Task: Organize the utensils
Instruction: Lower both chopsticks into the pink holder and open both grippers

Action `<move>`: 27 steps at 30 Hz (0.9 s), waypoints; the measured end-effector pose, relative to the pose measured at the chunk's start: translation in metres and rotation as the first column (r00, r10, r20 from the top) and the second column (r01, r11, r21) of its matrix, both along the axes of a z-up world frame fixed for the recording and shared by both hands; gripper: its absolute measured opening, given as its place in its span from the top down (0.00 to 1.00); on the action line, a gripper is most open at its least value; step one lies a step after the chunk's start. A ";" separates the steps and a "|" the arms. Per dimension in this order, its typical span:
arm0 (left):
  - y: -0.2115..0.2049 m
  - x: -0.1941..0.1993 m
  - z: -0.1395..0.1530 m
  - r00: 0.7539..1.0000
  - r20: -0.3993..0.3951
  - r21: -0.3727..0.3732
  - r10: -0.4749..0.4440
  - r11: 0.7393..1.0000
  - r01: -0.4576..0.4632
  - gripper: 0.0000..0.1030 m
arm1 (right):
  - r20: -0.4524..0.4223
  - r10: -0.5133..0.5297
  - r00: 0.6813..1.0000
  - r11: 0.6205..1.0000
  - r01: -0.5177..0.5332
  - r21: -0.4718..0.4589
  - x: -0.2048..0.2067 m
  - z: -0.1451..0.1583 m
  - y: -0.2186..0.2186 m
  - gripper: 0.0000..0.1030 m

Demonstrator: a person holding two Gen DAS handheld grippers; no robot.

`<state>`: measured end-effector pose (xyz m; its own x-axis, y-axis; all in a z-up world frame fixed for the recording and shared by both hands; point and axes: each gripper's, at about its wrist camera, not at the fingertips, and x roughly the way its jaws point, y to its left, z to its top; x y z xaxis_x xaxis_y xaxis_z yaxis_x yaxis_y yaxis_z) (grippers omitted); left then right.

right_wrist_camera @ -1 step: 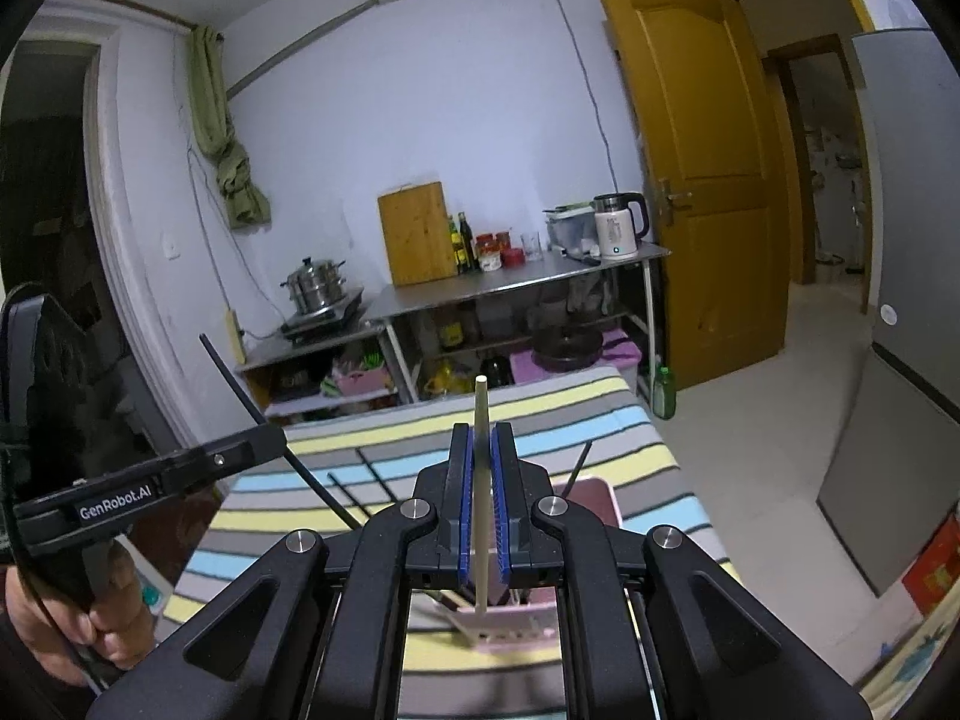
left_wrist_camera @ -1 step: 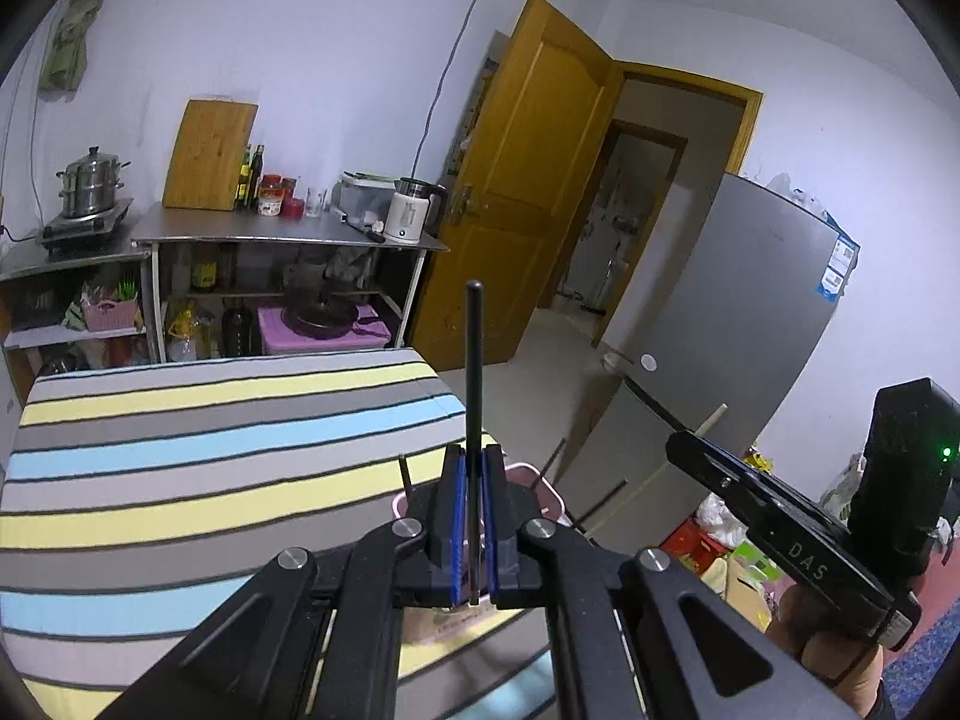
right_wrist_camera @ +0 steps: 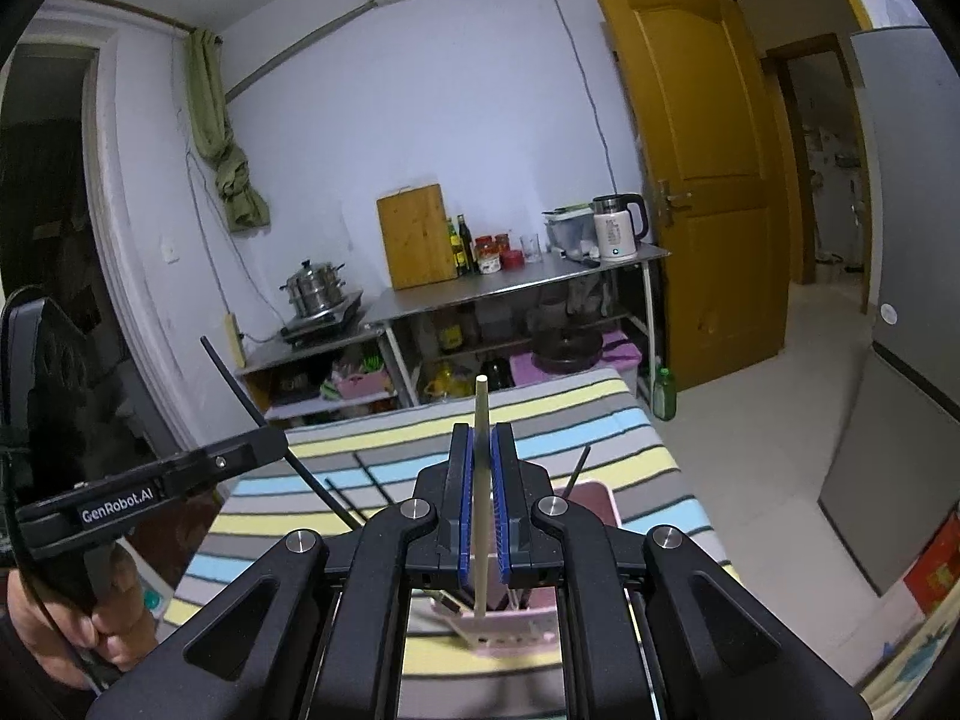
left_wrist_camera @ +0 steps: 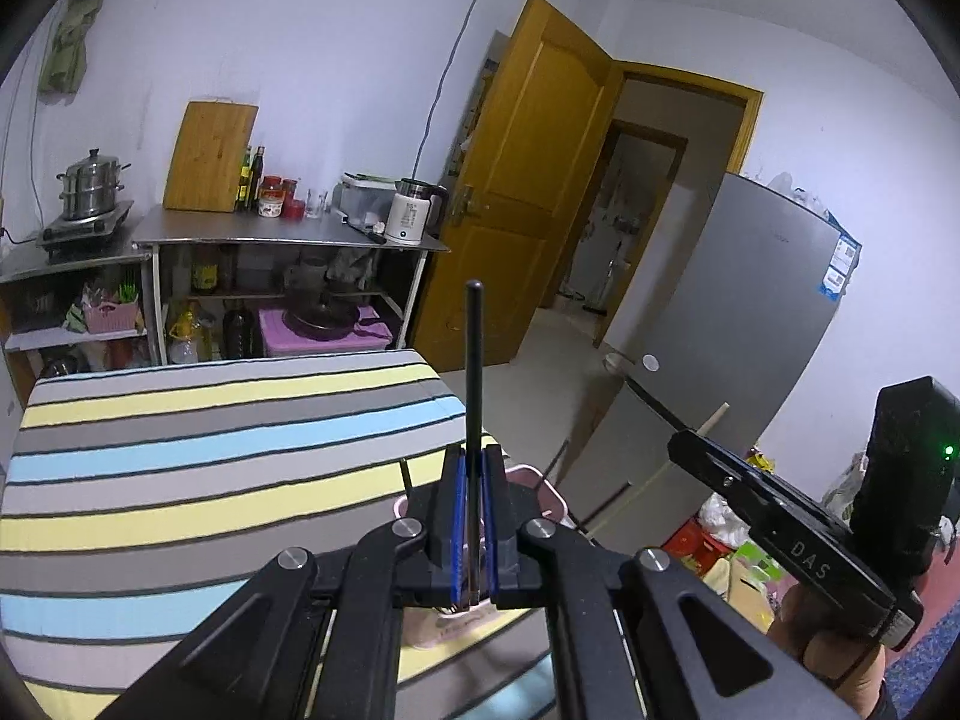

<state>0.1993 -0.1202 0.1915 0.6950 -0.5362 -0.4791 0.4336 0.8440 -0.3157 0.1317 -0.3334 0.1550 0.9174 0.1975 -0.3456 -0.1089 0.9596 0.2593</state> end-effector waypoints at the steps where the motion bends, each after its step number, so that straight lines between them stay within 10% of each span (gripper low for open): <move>1: -0.001 0.003 -0.002 1.000 -0.002 0.000 0.004 1.000 -0.004 0.95 | 0.001 -0.003 1.000 1.000 0.003 0.002 0.002 -0.001 -0.001 0.94; 27: -0.024 0.017 -0.078 0.997 -0.068 0.083 -0.030 0.996 0.035 0.95 | -0.111 0.015 0.994 0.999 -0.018 -0.031 0.038 -0.074 0.013 0.94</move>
